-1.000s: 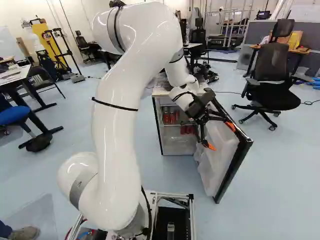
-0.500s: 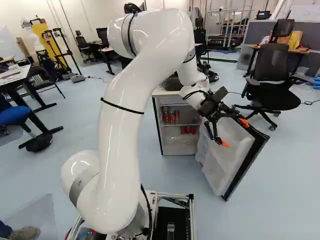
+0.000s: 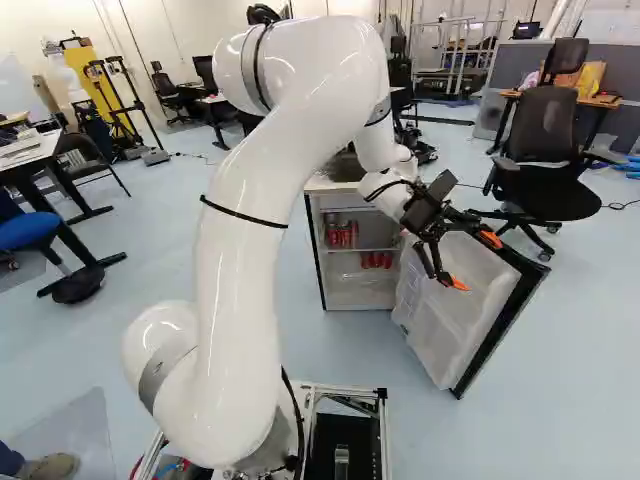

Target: Grab a drink from the fridge

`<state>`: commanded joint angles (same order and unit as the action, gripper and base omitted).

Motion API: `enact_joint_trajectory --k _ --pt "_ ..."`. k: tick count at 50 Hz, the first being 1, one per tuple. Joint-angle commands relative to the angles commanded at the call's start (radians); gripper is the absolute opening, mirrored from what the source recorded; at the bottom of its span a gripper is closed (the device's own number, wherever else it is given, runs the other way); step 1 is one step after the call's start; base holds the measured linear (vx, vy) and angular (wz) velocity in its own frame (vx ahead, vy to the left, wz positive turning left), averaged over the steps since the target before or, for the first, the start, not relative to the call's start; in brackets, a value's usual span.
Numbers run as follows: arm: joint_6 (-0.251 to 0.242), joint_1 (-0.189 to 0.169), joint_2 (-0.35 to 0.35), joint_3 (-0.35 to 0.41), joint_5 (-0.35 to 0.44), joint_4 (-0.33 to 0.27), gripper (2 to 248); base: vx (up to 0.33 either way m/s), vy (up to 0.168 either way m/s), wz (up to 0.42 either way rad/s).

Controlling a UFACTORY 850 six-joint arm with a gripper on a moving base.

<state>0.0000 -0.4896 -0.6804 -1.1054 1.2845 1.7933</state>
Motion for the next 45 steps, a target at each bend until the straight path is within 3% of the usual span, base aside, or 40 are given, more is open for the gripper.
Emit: enact_joint_trajectory --k 45 --pt "0.000 0.091 0.194 0.333 0.000 -0.466 247 0.000 0.000 0.000"
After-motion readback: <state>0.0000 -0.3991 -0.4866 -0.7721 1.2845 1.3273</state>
